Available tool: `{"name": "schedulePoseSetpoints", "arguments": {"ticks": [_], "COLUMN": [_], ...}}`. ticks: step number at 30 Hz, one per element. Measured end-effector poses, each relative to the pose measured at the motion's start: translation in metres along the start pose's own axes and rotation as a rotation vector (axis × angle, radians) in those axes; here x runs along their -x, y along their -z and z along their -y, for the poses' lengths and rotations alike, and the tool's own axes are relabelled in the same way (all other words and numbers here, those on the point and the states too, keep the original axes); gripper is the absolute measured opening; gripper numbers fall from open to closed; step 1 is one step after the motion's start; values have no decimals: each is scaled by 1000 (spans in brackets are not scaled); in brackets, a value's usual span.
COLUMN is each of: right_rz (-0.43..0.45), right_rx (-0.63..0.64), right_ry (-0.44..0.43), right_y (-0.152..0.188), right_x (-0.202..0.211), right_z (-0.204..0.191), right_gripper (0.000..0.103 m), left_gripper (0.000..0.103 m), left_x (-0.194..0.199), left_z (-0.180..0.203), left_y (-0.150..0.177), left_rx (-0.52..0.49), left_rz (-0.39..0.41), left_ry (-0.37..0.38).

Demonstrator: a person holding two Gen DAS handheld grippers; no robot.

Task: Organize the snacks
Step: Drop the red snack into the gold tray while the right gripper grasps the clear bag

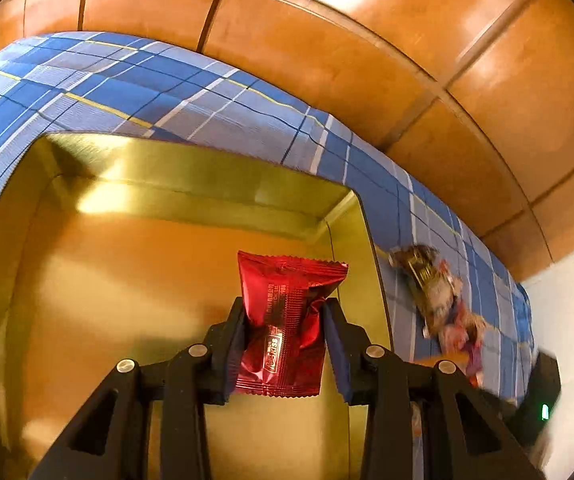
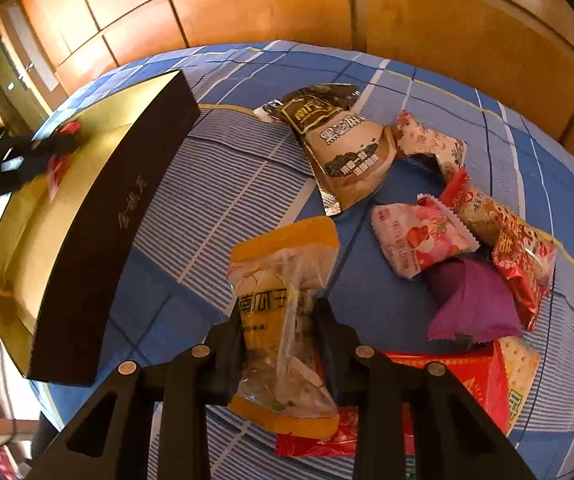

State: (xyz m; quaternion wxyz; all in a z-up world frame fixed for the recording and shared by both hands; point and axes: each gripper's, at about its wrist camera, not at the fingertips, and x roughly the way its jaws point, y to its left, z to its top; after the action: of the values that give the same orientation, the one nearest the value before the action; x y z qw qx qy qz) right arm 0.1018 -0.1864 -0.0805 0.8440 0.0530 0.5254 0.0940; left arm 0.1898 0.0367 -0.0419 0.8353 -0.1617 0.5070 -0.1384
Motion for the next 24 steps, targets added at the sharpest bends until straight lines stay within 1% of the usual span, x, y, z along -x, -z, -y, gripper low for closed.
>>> {"name": "schedulePoseSetpoints", "arguments": {"ticks": [5,6,7,9,10,13,17,21,24], "right_rz": [3,6,9,18,22,35,49,67,69], "right_rx": [24,25,25,25,25,28,32,37,32], "right_ry": [3,1,-1,-2,-2,3,19,47,62], "right_y": [1,0,1,2,3,5,8,10,10], "right_x": [1,0,0,1,1,3,5,6,7], "right_z": [0,0,1,1,1,0,-4,-9,-11], "right_gripper": [32,32,32,32,32,32,32,32,32], "left_gripper": [39,45,55,64,63,63,63,64,64], "left_x": [-23,-25,-25,-21,-18,-4,20,41,56], "left_z": [14,15,15,15,14,12,12,8,5], "left_y": [-20,-22,-23,-18,-15,3,39,71,88], "left_rx": [-21,-23,-23,-19,-23,-48,-109,-139,-149], "left_rz": [4,10,16,33,36,54,97,135,161], "left_ry": [-30,-40,-44,-49,-55,-94,-171,-206,-226]}}
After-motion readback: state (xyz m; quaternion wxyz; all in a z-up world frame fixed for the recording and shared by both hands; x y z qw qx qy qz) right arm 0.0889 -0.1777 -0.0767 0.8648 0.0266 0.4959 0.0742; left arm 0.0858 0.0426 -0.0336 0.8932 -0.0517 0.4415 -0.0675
